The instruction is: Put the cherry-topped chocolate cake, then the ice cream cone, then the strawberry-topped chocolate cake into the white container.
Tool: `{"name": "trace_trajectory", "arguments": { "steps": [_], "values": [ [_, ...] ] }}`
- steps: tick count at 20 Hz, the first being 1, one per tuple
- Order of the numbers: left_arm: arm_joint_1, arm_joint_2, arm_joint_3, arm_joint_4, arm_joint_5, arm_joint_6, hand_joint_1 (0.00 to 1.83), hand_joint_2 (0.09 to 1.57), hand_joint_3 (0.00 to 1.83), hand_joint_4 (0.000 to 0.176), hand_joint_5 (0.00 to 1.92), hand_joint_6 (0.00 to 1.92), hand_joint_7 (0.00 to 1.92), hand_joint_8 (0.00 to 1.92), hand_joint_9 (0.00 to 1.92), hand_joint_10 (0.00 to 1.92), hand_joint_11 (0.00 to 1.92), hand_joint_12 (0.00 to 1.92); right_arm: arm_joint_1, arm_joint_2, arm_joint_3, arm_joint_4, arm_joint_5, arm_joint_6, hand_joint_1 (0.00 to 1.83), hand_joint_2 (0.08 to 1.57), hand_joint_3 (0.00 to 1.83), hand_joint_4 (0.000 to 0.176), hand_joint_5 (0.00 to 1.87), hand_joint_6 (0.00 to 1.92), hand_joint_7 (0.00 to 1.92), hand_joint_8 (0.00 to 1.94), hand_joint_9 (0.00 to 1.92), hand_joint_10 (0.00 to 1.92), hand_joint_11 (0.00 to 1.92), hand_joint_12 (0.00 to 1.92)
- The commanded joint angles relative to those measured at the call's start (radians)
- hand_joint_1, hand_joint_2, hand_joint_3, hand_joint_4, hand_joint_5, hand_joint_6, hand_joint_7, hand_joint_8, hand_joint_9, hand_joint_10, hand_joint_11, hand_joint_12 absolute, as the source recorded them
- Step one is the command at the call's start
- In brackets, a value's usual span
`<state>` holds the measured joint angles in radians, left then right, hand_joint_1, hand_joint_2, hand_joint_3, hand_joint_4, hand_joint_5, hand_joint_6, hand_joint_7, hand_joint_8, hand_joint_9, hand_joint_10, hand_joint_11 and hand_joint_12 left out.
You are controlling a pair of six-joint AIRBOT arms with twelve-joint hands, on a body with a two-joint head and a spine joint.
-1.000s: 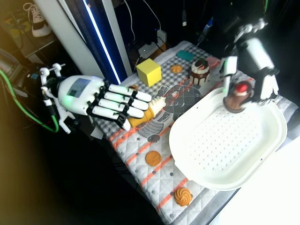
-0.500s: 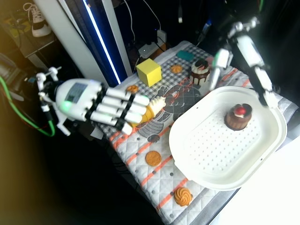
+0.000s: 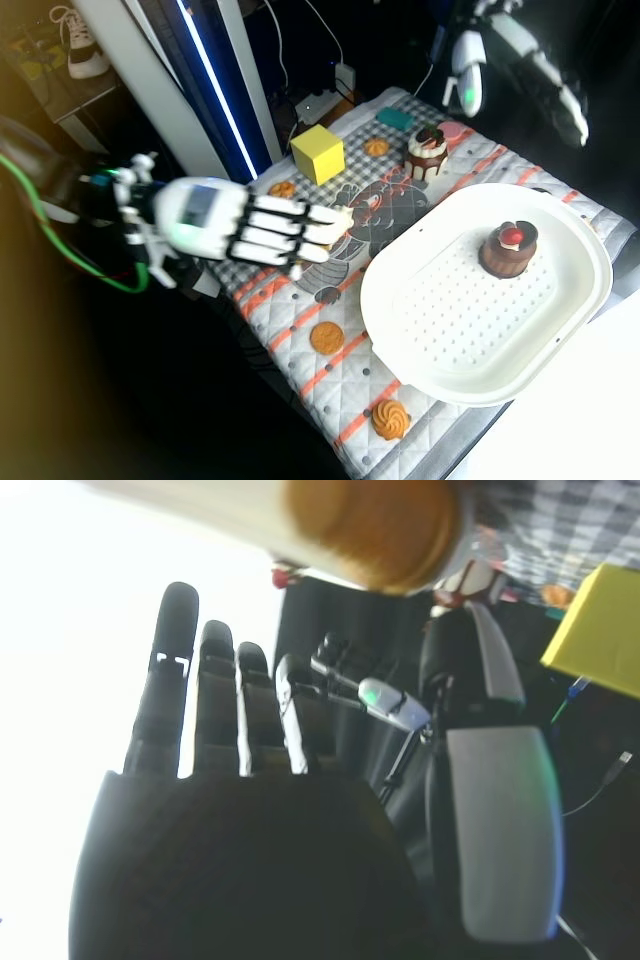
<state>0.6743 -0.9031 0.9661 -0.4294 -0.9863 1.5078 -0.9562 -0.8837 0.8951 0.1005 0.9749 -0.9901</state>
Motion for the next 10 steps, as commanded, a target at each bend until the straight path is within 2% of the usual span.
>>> {"name": "trace_trajectory", "arguments": {
  "steps": [1,2,3,4,5,6,8,9,10],
  "values": [
    [-0.002,0.009,-0.005,0.033,-0.158,-0.007,0.51,1.34,0.01,0.176,0.00,0.00,0.00,0.00,0.00,0.00,0.00,0.00,0.015,-0.006,0.012,0.000,0.082,0.018,0.82,1.14,0.00,0.026,0.00,0.00,0.00,0.00,0.00,0.28,0.00,1.57],
    [0.006,0.012,-0.013,0.038,-0.169,-0.007,0.51,1.35,0.02,0.176,0.00,0.00,0.00,0.00,0.00,0.00,0.00,0.00,0.024,-0.023,0.027,-0.001,0.063,0.024,0.81,1.15,0.00,0.000,0.07,0.02,0.14,0.03,0.04,0.45,0.00,1.48],
    [0.015,0.016,-0.019,0.039,-0.179,-0.007,0.50,1.35,0.01,0.176,0.00,0.00,0.00,0.00,0.00,0.00,0.00,0.00,0.035,-0.039,0.039,-0.001,0.042,0.024,0.82,1.17,0.00,0.000,0.14,0.05,0.27,0.07,0.05,0.73,0.00,1.55],
    [0.024,0.020,-0.025,0.039,-0.188,-0.007,0.50,1.35,0.01,0.176,0.00,0.00,0.00,0.00,0.00,0.00,0.00,0.00,0.046,-0.054,0.050,-0.002,0.021,0.024,0.87,1.19,0.01,0.000,0.25,0.10,0.42,0.13,0.15,0.91,0.00,1.62],
    [0.029,0.023,-0.028,0.039,-0.194,-0.007,0.50,1.34,0.01,0.172,0.00,0.00,0.00,0.00,0.00,0.00,0.00,0.00,0.056,-0.065,0.059,-0.004,0.005,0.024,1.11,1.25,0.00,0.000,0.50,1.23,0.77,1.04,0.54,1.15,0.35,1.77],
    [0.033,0.026,-0.031,0.039,-0.198,-0.007,0.47,1.34,0.01,0.169,0.00,0.00,0.00,0.00,0.00,0.00,0.00,0.00,0.062,-0.070,0.062,-0.008,0.001,0.024,1.30,1.23,0.00,0.000,0.60,1.32,0.81,1.25,0.75,1.43,0.64,1.77],
    [0.043,0.031,-0.035,0.037,-0.200,-0.007,0.48,1.34,0.01,0.169,0.00,0.00,0.00,0.00,0.00,0.00,0.00,0.00,0.076,-0.069,0.062,-0.018,0.006,0.024,1.31,1.28,0.01,0.000,0.59,1.41,0.70,1.49,0.67,1.67,0.59,1.90],
    [0.054,0.036,-0.038,0.031,-0.205,-0.007,0.48,1.34,0.01,0.167,0.00,0.00,0.00,0.00,0.00,0.00,0.00,0.00,0.084,-0.061,0.059,-0.026,0.020,0.024,1.31,1.29,0.01,0.000,0.57,1.40,0.68,1.54,0.66,1.71,0.60,1.91],
    [0.060,0.037,-0.041,0.028,-0.209,-0.007,0.48,1.35,0.01,0.158,0.00,0.00,0.00,0.00,0.00,0.00,0.00,0.00,0.087,-0.046,0.052,-0.030,0.042,0.024,1.17,1.30,0.00,0.000,0.57,1.46,0.74,1.54,0.66,1.57,0.57,1.89]
  ]
}}
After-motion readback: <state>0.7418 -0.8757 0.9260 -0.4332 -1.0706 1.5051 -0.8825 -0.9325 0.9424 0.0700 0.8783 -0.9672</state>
